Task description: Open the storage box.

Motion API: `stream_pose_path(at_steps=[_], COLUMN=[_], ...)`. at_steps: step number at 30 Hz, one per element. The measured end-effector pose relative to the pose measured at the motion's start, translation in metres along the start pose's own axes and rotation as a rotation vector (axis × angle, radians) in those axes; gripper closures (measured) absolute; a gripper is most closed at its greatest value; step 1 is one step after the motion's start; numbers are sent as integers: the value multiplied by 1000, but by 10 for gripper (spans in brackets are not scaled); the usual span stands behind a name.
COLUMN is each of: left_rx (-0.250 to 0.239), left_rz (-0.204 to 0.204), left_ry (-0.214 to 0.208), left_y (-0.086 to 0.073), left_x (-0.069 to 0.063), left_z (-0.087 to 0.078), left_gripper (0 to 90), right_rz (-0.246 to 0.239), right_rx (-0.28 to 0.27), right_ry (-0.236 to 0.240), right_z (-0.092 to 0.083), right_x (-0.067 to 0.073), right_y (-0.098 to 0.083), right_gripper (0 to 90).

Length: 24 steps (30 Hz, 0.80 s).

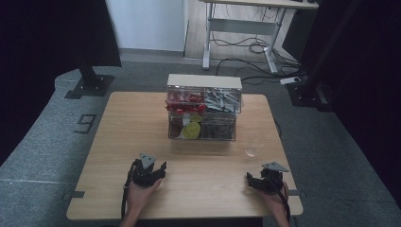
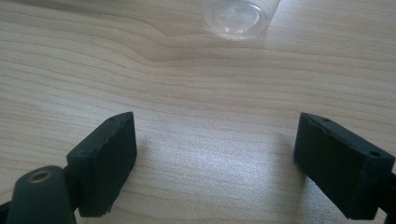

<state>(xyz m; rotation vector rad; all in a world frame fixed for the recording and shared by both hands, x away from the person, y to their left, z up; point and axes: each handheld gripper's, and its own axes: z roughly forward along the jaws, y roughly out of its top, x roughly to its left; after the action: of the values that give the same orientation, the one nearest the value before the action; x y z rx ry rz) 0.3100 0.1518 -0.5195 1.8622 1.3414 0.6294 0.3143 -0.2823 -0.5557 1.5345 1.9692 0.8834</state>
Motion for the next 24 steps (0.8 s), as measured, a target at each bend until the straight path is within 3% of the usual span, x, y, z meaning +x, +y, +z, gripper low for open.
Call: stream_pose_path(at_steps=[4,8,16,24], left_rx=[-7,-6,-8,-54], left_rz=[6,6,42,14], left_ry=[-13,-50,-109,-154], left_y=[5,12,31,49], left_x=[0,-1,-13,-12], left_z=[-2,-2,-2,-6], left_gripper=[501,623,762,856], right_rz=[2,4,7,0], right_rx=[0,-1,-3,-11], right_ry=[-1,-7,-12,-9], right_z=[0,-1,-2,-3], right_x=[0,1,2,3], right_y=[0,-1,-2,-2], right_gripper=[137,142,153,188])
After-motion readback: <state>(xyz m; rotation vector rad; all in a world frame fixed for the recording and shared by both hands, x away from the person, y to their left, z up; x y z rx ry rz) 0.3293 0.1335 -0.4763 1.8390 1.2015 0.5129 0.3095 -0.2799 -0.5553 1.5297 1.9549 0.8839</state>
